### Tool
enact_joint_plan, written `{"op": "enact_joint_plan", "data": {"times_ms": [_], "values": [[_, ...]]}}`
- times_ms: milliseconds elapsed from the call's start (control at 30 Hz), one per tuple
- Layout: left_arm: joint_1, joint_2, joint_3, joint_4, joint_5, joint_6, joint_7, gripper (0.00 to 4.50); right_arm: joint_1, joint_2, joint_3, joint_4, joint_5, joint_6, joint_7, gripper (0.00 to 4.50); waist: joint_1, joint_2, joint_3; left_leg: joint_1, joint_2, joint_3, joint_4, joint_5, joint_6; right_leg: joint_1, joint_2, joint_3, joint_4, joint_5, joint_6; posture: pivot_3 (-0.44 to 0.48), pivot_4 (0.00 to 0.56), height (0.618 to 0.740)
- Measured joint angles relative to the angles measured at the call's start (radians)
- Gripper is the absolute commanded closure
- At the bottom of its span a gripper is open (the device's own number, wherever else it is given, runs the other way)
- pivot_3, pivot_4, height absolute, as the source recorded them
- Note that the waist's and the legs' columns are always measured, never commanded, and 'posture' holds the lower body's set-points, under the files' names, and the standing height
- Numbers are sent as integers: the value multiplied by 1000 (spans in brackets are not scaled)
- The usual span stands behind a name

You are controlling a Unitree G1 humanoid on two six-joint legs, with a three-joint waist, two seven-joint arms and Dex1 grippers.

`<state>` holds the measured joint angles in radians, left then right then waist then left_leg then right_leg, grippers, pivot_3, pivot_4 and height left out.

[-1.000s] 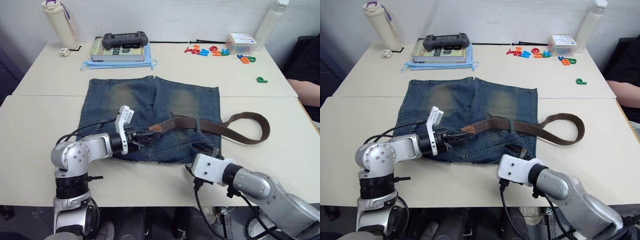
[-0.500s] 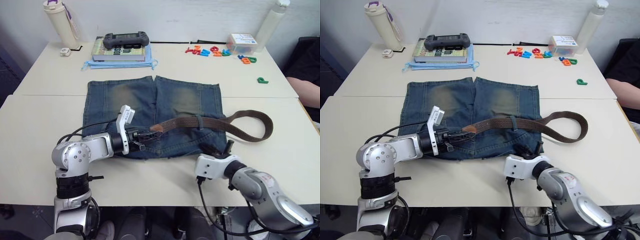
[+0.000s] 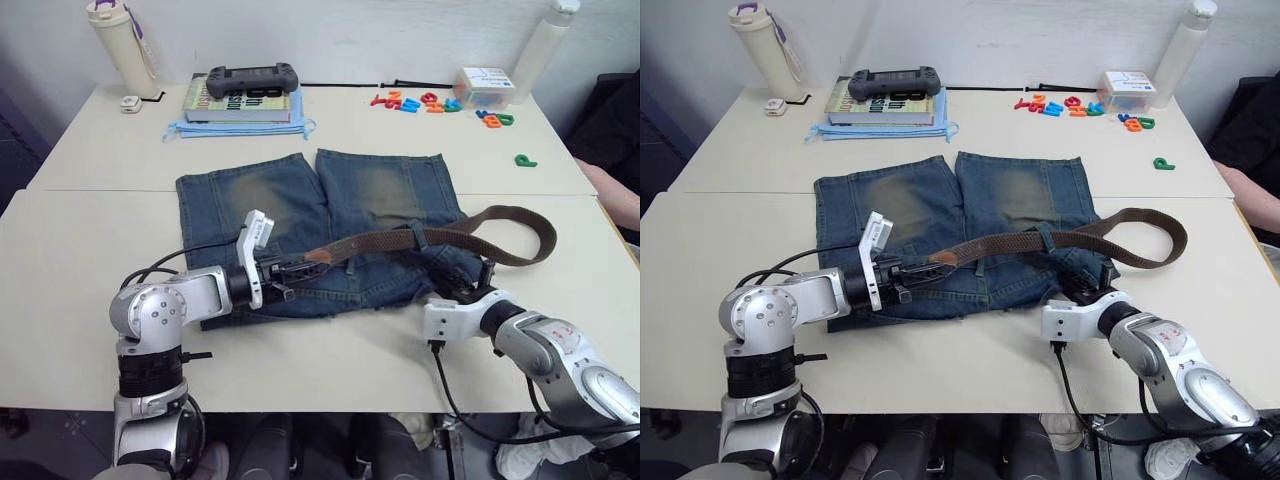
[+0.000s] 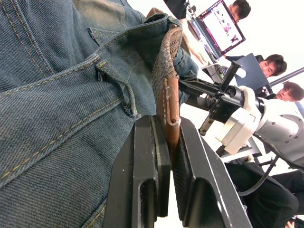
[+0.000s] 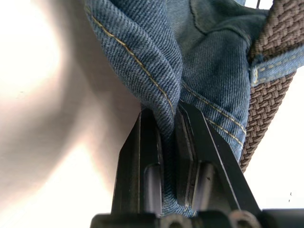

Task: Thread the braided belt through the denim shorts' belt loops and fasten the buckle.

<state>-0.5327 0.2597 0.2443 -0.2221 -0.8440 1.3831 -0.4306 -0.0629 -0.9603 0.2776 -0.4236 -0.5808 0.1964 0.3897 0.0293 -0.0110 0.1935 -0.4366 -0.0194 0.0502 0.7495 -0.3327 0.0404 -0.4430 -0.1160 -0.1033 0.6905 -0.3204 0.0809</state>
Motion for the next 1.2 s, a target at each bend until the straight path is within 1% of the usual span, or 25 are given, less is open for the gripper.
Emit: {"op": "enact_joint_plan", "data": {"times_ms": [100, 133, 200, 233, 267, 300, 333, 667, 700, 733, 767, 800, 900, 1000, 1033, 1067, 1100, 1133, 1167, 1200], "values": [[-3, -7, -4, 0, 0, -3, 3, 4500, 20, 70, -64, -39, 77, 43, 57, 4439, 0, 0, 0, 0, 0, 0, 0, 0, 0, 0, 0, 0, 1, 0, 0, 0, 150, 667], [-3, -8, -6, 0, 0, -4, 3, 4500, 21, 78, -75, -49, 91, 49, 65, 4439, 0, 0, 0, 0, 0, 0, 0, 0, 0, 0, 0, 0, 1, 0, 0, 0, 150, 667], [-4, -12, -13, 0, 0, -8, 3, 4500, 25, 98, -113, -86, 118, 71, 97, 3528, 0, 0, 0, 0, 0, 0, 0, 0, 0, 0, 0, 0, 1, 0, 0, 0, 150, 667], [-5, -13, -15, 1, 0, -10, 3, 4500, 26, 100, -126, -95, 126, 74, 106, 3373, 0, 0, 0, 0, 0, 0, 0, 0, 0, 0, 0, 0, 1, 0, 0, 0, 150, 667], [-5, -15, -19, 1, 0, -11, 3, 4500, 26, 100, -146, -108, 135, 81, 120, 3049, 0, 0, 0, 0, 0, 0, 0, 0, 0, 0, 0, 0, 1, 0, 0, 0, 150, 667], [-5, -20, -24, 2, 0, -14, 3, 4500, 25, 101, -172, -123, 141, 90, 133, 2457, 0, 0, 0, 0, 0, 0, 0, 0, 0, 0, 0, 0, 1, 0, 0, 0, 150, 667], [-6, -22, -28, 3, 0, -17, 3, 4500, 23, 100, -187, -131, 145, 96, 143, 2063, 0, 0, 0, 1, 0, 0, 0, 0, 0, 0, 0, 0, 1, 0, 0, 0, 150, 667], [-18, -46, -41, 11, 0, -37, 6, 4500, 34, 73, -314, -171, 230, 122, 248, 2063, 0, 0, 0, 0, 0, 0, 0, 0, 1, 0, 0, 0, 1, 0, 0, 0, 150, 667], [-21, -46, -43, 16, 0, -39, 7, 4500, 34, 73, -334, -176, 247, 130, 261, 2063, 0, 0, 0, 0, 0, 0, 1, 0, 1, 0, 0, 0, 1, 0, 0, 0, 150, 667], [-30, -49, -49, 34, 0, -44, 8, 4500, 30, 74, -408, -211, 325, 184, 317, 2063, 0, 0, 0, 0, 0, 0, 1, 0, 1, 0, 0, 0, 1, 0, 0, 0, 150, 667], [-32, -53, -57, 42, 1, -52, 8, 4500, -21, 126, -506, -280, 498, 345, 399, 2063, -3, 0, 0, 1, 0, -1, 1, 0, 1, 0, 0, 0, 2, 0, 0, 0, 150, 667], [-34, -59, -63, 42, 1, -54, 9, 4500, -78, 193, -559, -320, 616, 479, 415, 2063, -4, 0, 0, 1, 1, -1, 1, 1, 1, 0, 0, 0, 2, 0, -1, 0, 150, 667], [-36, -58, -67, 44, 1, -58, 11, 4500, -193, 363, -635, -397, 857, 869, 423, 2063, -4, 0, 0, 1, 1, -3, 1, 1, 1, 0, 0, -1, 2, 0, -2, 0, 150, 667], [-43, -62, -71, 46, 1, -61, 12, 4500, -265, 502, -665, -410, 937, 1115, 407, 2063, -4, 1, 0, 0, 0, -3, 1, 1, 1, 0, -1, -1, 3, 1, -3, 0, 150, 667], [-40, -52, -66, 47, 1, -63, 13, 4500, -321, 632, -712, -409, 966, 1247, 387, 2063, -5, 0, 0, 1, 0, -3, 0, 1, 1, 0, -1, -1, 2, 1, -4, 0, 150, 667], [-41, -50, -65, 47, 1, -64, 13, 4500, -344, 717, -744, -409, 974, 1286, 370, 2063, -6, 0, 0, 1, 1, -3, 0, 1, 1, 0, 0, -1, 3, 1, -5, 0, 150, 667], [-44, -52, -67, 49, 1, -65, 13, 4500, -364, 867, -777, -408, 997, 1349, 330, 2063, -8, 0, -1, 1, 1, -4, -1, 1, 0, -1, 0, -1, 4, 0, -6, 0, 150, 667], [-46, -60, -72, 49, 0, -66, 13, 4500, -355, 1058, -792, -388, 1037, 1406, 256, 2063, -8, 2, 0, 1, 0, -4, -3, 2, -1, -3, 0, -1, 5, 0, -7, 0, 150, 667], [-46, -59, -74, 51, -1, -66, 13, 4500, -359, 1113, -797, -366, 1063, 1414, 205, 2063, -5, 4, 0, 0, -2, -4, -4, 3, 0, -4, -1, -1, 5, 0, -7, 0, 150, 667], [-46, -54, -73, 52, 0, -66, 14, 4500, -376, 1118, -823, -355, 1075, 1414, 152, 2063, -4, 4, 0, -1, -4, -4, -4, 3, 2, -3, -2, 0, 5, 0, -6, 0, 150, 667]]}}
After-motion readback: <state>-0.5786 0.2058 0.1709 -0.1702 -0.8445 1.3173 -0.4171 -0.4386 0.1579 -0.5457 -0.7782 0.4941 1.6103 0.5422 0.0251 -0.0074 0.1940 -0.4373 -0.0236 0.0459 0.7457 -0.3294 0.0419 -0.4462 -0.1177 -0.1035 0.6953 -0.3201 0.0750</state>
